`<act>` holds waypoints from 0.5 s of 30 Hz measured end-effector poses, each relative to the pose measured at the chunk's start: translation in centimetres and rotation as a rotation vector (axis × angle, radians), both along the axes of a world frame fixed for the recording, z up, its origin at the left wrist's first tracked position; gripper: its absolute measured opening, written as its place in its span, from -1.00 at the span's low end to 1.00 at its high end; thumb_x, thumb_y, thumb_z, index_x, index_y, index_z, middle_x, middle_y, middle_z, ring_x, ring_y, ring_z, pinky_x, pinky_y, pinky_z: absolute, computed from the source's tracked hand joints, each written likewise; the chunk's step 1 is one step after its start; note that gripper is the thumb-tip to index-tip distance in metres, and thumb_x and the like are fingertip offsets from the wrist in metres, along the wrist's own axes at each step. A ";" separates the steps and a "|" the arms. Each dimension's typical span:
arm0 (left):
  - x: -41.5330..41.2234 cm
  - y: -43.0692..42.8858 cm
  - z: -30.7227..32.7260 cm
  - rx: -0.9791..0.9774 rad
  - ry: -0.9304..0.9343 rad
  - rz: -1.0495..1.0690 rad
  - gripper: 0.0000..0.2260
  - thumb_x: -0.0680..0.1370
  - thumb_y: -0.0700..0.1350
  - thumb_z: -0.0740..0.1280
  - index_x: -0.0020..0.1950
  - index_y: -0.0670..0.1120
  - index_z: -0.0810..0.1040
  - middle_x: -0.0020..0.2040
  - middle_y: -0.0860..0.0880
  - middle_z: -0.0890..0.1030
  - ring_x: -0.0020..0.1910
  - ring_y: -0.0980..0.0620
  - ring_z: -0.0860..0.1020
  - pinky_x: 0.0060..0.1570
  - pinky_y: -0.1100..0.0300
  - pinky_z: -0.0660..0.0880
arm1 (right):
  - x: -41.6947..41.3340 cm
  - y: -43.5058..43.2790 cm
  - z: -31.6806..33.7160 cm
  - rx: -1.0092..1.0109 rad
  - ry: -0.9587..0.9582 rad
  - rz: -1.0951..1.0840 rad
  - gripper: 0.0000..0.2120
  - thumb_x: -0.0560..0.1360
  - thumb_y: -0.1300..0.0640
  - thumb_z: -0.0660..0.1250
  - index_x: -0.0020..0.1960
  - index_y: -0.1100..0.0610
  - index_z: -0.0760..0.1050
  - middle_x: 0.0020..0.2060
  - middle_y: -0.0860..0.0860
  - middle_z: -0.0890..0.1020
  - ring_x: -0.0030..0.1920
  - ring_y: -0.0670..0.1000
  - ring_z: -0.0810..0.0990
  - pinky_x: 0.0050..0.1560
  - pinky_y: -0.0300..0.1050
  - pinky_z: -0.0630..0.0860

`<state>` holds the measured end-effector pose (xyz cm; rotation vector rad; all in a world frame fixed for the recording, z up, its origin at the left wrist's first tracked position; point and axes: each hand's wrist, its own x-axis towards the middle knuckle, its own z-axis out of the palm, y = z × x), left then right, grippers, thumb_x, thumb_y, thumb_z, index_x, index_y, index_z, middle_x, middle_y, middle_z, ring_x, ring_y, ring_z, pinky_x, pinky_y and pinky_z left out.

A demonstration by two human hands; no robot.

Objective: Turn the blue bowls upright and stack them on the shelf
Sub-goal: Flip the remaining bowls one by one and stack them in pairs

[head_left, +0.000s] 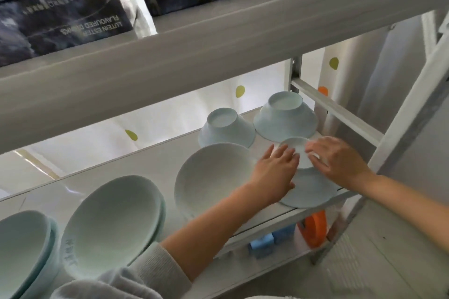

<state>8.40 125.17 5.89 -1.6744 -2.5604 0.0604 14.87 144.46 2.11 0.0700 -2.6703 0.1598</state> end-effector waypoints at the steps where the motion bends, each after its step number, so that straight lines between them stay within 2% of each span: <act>1: 0.5 0.4 -0.7 -0.007 -0.004 0.002 -0.36 0.48 -0.01 0.39 0.48 -0.14 0.23 0.50 -0.13 0.27 0.51 -0.12 0.16 0.50 -0.04 0.00 | 0.5 0.4 -0.4 0.040 -0.005 0.028 -0.74 0.56 0.04 0.17 0.03 0.13 0.58 -0.01 0.05 0.66 0.00 0.09 0.64 0.09 0.04 0.56; 3: 0.8 1.0 -1.7 -0.008 -0.020 0.005 -0.45 0.46 -0.04 0.41 0.39 -0.15 0.35 0.38 -0.12 0.41 0.40 -0.12 0.34 0.47 -0.04 0.15 | 1.0 0.6 -0.9 0.095 -0.023 0.077 -0.64 0.54 -0.01 0.09 0.06 0.11 0.60 0.05 0.03 0.66 0.10 0.05 0.62 0.20 0.09 0.51; 5: 1.1 2.2 -1.3 0.062 -0.012 0.040 -0.62 0.48 -0.09 0.37 0.27 -0.15 0.46 0.24 -0.12 0.51 0.25 -0.12 0.47 0.37 0.00 0.28 | 1.5 1.4 -0.9 0.127 -0.036 0.119 -0.64 0.53 -0.03 0.08 0.06 0.08 0.60 0.05 0.02 0.66 0.12 0.03 0.62 0.22 0.11 0.50; 8: 1.2 3.3 -0.1 0.121 -0.070 0.138 -0.81 0.52 -0.17 0.30 0.13 -0.14 0.50 0.13 -0.12 0.54 0.17 -0.12 0.49 0.21 0.00 0.38 | 1.5 2.2 -0.4 0.099 -0.064 0.184 -0.67 0.52 -0.06 0.13 0.06 0.06 0.59 0.06 0.00 0.66 0.17 0.04 0.60 0.23 0.13 0.48; 10: 1.2 3.8 0.2 0.146 -0.200 0.204 -0.90 0.52 -0.19 0.29 0.03 -0.12 0.51 0.07 -0.10 0.53 0.16 -0.10 0.45 0.17 -0.05 0.39 | 1.6 3.0 -0.3 0.070 -0.101 0.222 -0.67 0.52 -0.08 0.15 0.10 0.05 0.57 0.10 0.00 0.65 0.21 0.05 0.58 0.24 0.17 0.48; 12: 1.1 3.9 0.0 0.233 -0.361 0.256 -0.97 0.49 -0.21 0.33 -0.09 -0.15 0.52 -0.01 -0.10 0.52 0.09 -0.08 0.43 0.11 -0.03 0.41 | 1.6 3.4 -0.3 -0.072 -0.128 0.237 -0.60 0.52 -0.15 0.11 0.21 0.03 0.51 0.22 0.00 0.57 0.29 0.03 0.50 0.25 0.16 0.47; 15: 1.3 3.7 0.5 0.397 -0.576 0.334 -0.92 0.41 -0.28 0.40 -0.18 -0.25 0.53 -0.14 -0.08 0.46 -0.07 -0.01 0.39 -0.08 0.20 0.32 | 1.9 3.7 0.7 -0.641 -0.217 0.193 -0.45 0.47 -0.30 0.05 0.39 -0.11 0.29 0.39 -0.15 0.34 0.38 -0.13 0.29 0.36 -0.08 0.27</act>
